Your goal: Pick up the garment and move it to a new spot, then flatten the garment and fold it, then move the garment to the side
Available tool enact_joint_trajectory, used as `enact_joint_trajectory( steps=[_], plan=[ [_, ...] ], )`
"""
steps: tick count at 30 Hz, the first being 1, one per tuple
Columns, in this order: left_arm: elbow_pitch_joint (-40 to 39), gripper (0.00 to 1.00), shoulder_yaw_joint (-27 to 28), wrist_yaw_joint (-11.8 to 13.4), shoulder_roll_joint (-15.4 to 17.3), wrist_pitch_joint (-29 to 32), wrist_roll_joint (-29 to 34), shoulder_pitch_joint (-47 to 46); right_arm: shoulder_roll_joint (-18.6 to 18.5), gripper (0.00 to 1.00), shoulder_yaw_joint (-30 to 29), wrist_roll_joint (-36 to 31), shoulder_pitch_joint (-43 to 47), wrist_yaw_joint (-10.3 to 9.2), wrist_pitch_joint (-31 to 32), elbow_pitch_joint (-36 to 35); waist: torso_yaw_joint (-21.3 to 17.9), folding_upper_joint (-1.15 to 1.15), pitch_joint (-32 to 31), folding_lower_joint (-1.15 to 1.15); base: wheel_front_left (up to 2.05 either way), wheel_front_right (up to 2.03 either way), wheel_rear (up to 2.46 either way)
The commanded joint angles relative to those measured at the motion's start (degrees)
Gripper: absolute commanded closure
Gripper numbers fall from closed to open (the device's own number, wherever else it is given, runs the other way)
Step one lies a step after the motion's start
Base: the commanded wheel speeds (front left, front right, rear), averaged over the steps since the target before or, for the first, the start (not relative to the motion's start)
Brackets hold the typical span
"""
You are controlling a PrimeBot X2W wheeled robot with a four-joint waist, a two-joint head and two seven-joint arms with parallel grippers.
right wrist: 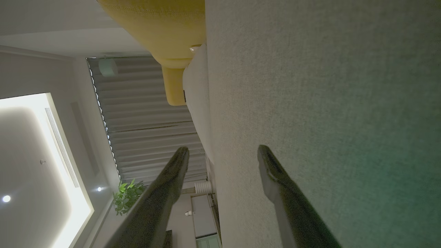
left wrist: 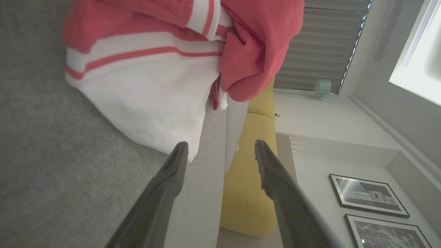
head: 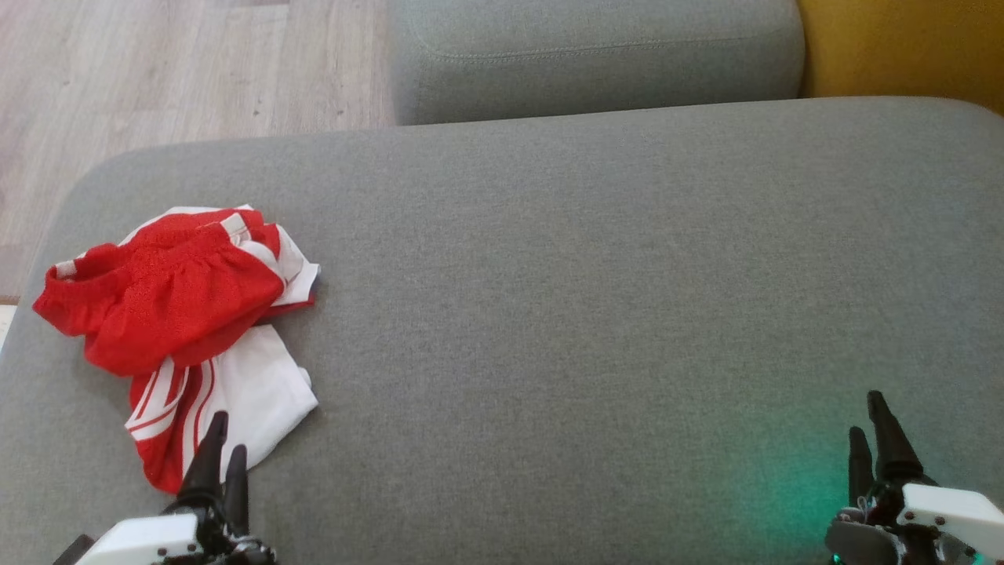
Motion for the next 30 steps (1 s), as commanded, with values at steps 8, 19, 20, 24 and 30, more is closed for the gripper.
enact_joint_trajectory(
  steps=[8, 19, 20, 24, 30],
  plan=[
    [-3.02, 0.0, -0.64, -0.21, 0.44, -1.68, 2.84, -2.49, -0.18, 0.0, 1.82, -2.36, -2.44, 0.04, -1.68, -2.09, -0.05, 0.0, -0.36, 0.0, 0.0, 0.0, 0.0],
    [-5.98, 0.0, -0.93, 0.29, 0.54, -3.52, 14.06, -2.07, -0.29, 0.0, 3.3, -14.63, -2.78, 0.08, -3.54, -3.26, -0.2, 0.0, -0.82, 0.0, 0.0, 0.0, 0.0],
    [-6.34, 0.0, -1.09, 0.36, 0.55, -3.69, 15.2, -2.0, -0.29, 0.0, 3.55, -15.75, -2.76, 0.08, -3.71, -3.46, -0.2, 0.0, -0.86, 0.0, 0.0, 0.0, 0.0],
    [-7.79, 0.0, -1.8, 1.03, 0.66, -4.36, 19.92, -1.67, -0.3, 0.0, 4.56, -19.77, -2.65, 0.1, -4.39, -4.17, -0.23, 0.0, -1.05, 0.0, 0.0, 0.0, 0.0],
    [-9.4, 0.0, -2.98, 2.4, 1.03, -5.36, 24.95, -1.13, -0.33, 0.0, 6.19, -24.2, -2.51, 0.12, -5.4, -5.01, -0.27, 0.0, -1.32, 0.0, 0.0, 0.0, 0.0]
  ],
)
